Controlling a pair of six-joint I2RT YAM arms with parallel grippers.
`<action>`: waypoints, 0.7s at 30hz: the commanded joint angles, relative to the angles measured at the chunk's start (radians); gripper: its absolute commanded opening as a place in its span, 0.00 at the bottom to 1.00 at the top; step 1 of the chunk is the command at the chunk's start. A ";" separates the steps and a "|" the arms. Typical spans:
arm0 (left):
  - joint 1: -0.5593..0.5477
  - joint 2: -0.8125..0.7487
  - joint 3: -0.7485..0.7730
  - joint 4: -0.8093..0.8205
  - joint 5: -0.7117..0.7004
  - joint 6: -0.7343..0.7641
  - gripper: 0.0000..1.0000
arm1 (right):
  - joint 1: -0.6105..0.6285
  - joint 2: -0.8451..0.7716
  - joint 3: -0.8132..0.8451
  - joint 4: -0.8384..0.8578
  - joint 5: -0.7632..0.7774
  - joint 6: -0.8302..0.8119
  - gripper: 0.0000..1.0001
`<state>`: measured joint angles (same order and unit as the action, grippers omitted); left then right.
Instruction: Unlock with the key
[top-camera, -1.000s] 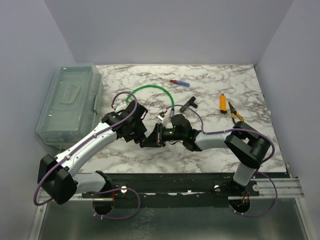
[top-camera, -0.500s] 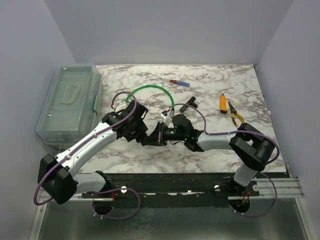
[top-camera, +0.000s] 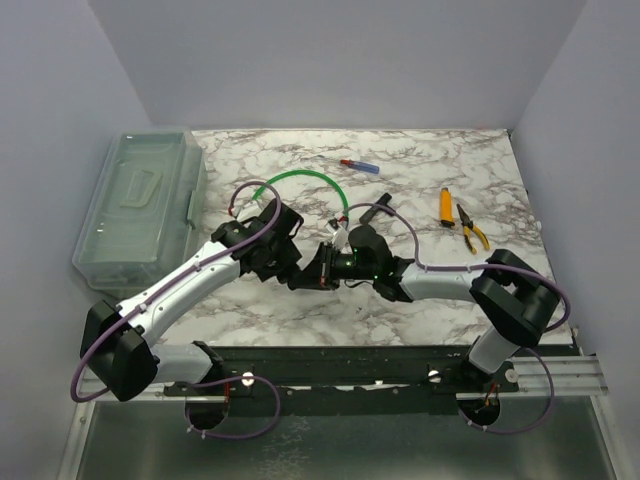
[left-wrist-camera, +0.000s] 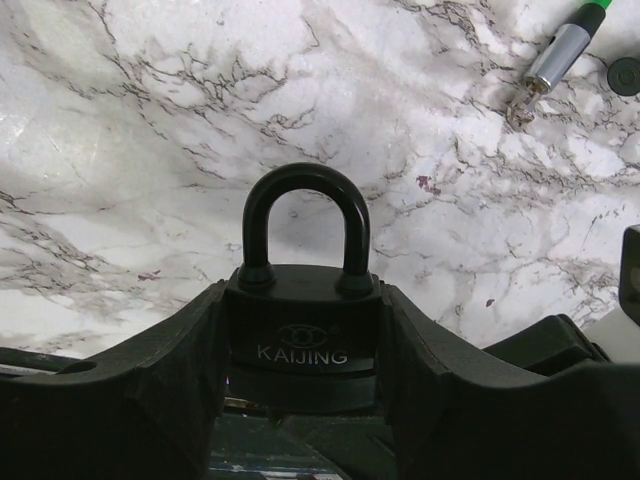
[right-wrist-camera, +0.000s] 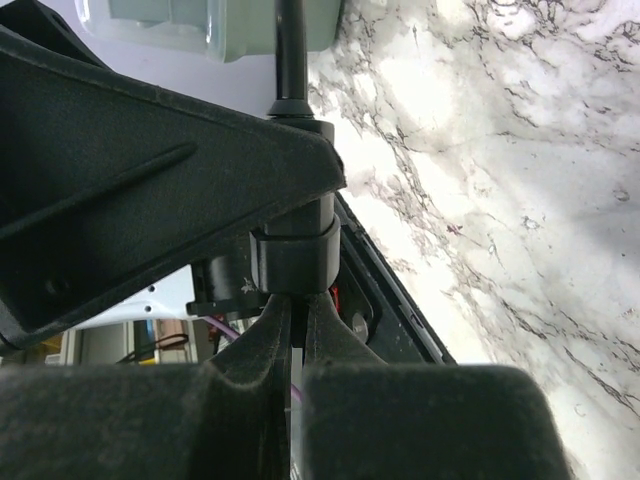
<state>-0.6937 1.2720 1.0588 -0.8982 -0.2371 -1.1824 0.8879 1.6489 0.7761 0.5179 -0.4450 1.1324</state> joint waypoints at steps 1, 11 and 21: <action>-0.061 -0.015 0.039 -0.068 0.136 -0.022 0.00 | -0.072 0.004 -0.087 0.204 0.131 0.057 0.00; -0.094 0.013 0.001 -0.021 0.128 -0.058 0.00 | -0.081 -0.052 -0.178 0.128 0.205 -0.038 0.00; -0.201 0.106 0.032 0.122 0.111 -0.054 0.00 | -0.086 -0.170 -0.237 -0.034 0.296 -0.088 0.00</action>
<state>-0.8181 1.3674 1.0580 -0.7906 -0.2310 -1.2385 0.8543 1.5028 0.5678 0.5594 -0.3748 1.0798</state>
